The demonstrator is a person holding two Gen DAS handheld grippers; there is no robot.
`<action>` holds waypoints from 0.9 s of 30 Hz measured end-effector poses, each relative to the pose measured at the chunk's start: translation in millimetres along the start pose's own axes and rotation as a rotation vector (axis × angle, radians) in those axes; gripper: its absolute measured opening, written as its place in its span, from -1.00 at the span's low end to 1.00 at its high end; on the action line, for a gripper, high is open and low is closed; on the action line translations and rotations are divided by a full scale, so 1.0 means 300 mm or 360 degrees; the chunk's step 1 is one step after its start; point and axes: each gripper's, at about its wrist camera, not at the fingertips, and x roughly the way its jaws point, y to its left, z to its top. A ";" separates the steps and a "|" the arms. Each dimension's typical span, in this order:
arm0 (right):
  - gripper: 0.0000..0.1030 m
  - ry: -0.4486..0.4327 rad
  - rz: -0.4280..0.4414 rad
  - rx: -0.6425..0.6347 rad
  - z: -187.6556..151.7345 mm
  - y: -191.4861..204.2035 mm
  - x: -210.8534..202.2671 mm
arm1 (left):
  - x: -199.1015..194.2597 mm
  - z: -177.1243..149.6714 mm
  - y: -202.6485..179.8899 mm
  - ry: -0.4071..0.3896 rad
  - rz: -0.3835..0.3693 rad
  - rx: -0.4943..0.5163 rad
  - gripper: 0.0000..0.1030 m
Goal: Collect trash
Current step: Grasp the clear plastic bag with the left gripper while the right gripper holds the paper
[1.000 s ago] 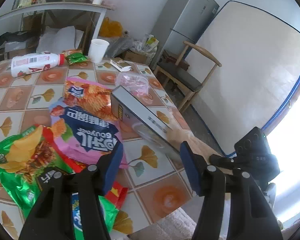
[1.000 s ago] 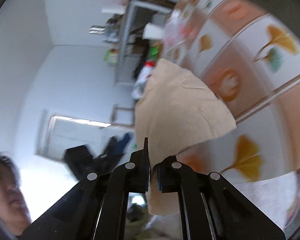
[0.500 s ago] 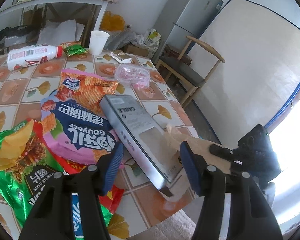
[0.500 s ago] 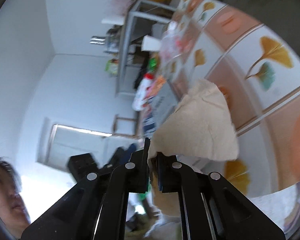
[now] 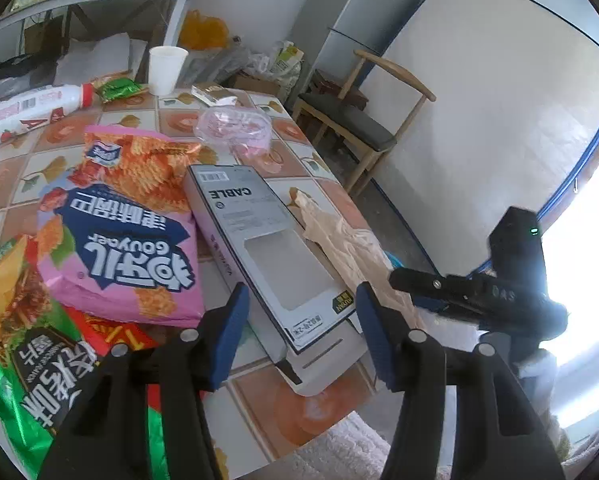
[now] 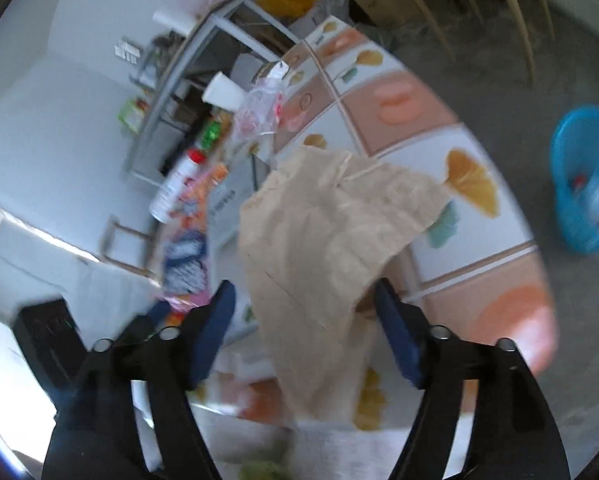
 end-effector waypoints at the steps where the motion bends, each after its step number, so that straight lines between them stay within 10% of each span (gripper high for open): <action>1: 0.43 -0.0003 -0.0086 -0.0092 -0.006 0.015 -0.029 | 0.005 -0.001 -0.001 0.0006 0.0000 0.0006 0.04; 10: 0.47 -0.0168 -0.0249 -0.0395 -0.013 0.024 -0.147 | 0.037 0.001 -0.011 0.0056 0.0018 0.0052 0.04; 19: 0.47 -0.0088 -0.0244 -0.0725 0.058 0.076 0.088 | 0.016 0.047 0.005 0.0091 0.0112 0.0078 0.04; 27: -0.15 -0.0071 -0.0274 -0.0584 0.083 -0.019 0.123 | -0.020 0.184 0.045 0.0080 0.0208 0.0093 0.04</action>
